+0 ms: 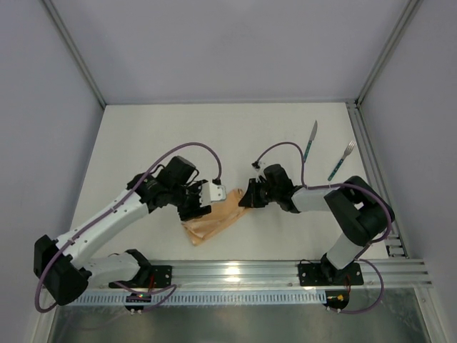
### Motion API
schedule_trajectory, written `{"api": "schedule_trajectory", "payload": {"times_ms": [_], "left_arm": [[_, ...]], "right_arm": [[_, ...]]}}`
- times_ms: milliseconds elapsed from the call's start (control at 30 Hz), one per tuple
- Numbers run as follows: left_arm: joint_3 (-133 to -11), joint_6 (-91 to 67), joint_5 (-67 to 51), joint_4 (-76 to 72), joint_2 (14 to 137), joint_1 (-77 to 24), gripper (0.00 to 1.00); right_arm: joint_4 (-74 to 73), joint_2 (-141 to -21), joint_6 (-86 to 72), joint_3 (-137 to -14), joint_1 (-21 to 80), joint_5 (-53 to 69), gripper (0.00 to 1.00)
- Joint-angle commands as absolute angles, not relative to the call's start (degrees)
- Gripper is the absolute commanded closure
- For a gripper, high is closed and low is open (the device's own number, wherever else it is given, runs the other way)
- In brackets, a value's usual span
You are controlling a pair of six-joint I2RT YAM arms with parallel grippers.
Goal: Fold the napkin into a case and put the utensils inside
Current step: Stuff the top corner of the smaller-rectangle-folded napkin into the folded napkin.
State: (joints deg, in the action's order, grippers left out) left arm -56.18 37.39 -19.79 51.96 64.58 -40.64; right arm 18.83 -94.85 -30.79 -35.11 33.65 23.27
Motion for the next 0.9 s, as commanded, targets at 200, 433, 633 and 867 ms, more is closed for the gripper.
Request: {"api": "schedule_trajectory", "payload": {"times_ms": [200, 433, 633, 867], "left_arm": [[-55.8, 26.5, -13.5, 39.8, 77.4, -44.2, 0.39], [-51.8, 28.2, -17.0, 42.8, 82.5, -47.8, 0.58], [-51.9, 32.9, -23.2, 49.5, 85.7, -48.1, 0.68], [-55.2, 38.5, -29.4, 58.7, 84.6, -48.1, 0.62]], "right_arm": [[18.7, -94.0, -32.1, -33.7, 33.7, 20.8, 0.96], [21.4, -94.8, -33.5, -31.9, 33.7, 20.4, 0.96], [23.1, -95.5, -34.7, -31.6, 33.7, 19.9, 0.96], [24.7, -96.3, -36.2, -31.9, 33.7, 19.4, 0.96]]}}
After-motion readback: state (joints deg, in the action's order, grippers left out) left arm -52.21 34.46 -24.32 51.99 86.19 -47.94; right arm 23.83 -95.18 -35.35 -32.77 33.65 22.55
